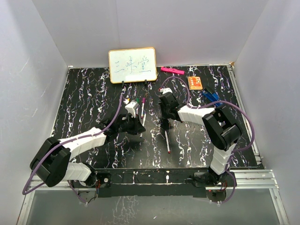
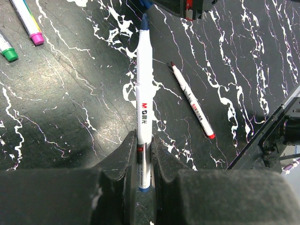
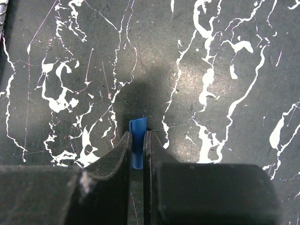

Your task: Insert the pens into the pen caps

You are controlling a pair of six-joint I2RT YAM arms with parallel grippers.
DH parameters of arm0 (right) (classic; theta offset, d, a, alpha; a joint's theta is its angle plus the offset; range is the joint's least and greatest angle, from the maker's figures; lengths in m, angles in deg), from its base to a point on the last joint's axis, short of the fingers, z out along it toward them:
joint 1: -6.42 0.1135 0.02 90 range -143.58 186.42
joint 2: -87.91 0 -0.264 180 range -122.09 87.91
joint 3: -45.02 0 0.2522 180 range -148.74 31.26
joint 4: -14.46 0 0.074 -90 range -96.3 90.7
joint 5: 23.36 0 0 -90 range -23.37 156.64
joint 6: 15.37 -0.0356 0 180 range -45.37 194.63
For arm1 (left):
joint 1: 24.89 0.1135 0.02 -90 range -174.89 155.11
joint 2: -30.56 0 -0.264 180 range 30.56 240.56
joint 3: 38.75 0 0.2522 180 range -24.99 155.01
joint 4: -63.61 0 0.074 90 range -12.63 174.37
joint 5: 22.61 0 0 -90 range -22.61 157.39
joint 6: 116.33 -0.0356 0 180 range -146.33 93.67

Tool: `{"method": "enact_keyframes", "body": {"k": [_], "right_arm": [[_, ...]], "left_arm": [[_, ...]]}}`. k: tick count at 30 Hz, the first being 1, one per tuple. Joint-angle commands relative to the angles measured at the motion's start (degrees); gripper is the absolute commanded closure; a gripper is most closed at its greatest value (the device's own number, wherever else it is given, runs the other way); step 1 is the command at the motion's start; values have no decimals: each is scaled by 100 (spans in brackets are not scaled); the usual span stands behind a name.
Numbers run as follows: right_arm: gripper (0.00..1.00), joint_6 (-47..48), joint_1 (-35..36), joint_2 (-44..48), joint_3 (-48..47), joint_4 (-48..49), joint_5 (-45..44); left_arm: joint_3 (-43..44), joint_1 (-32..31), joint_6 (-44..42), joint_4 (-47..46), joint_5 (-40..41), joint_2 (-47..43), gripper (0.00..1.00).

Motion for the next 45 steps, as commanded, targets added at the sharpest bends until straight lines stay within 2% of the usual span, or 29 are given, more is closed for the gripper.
{"method": "enact_keyframes", "body": {"k": [1, 6, 11, 19, 27, 39, 45], "right_arm": [[100, -181, 43, -230, 19, -486, 56], [100, -291, 43, 48, -324, -369, 55], [100, -495, 43, 709, -311, 82, 224], [100, -976, 43, 2143, 674, 1476, 320], [100, -1272, 43, 3205, 1610, 2800, 603], [100, -1916, 43, 3903, 2857, 4956, 1054], [100, -2129, 44, 3883, 2978, 5321, 1147]], "left_arm": [[141, 6, -76, -34, -34, -139, 100], [133, 4, -125, -70, -133, -156, 100], [71, 5, -25, -224, -324, -218, 100], [-69, -242, 150, -861, -638, -290, 100], [88, -614, 246, -1254, -697, -174, 100], [235, -689, 399, -1723, -615, 26, 100], [327, -714, 414, -1831, -643, 168, 100]]}}
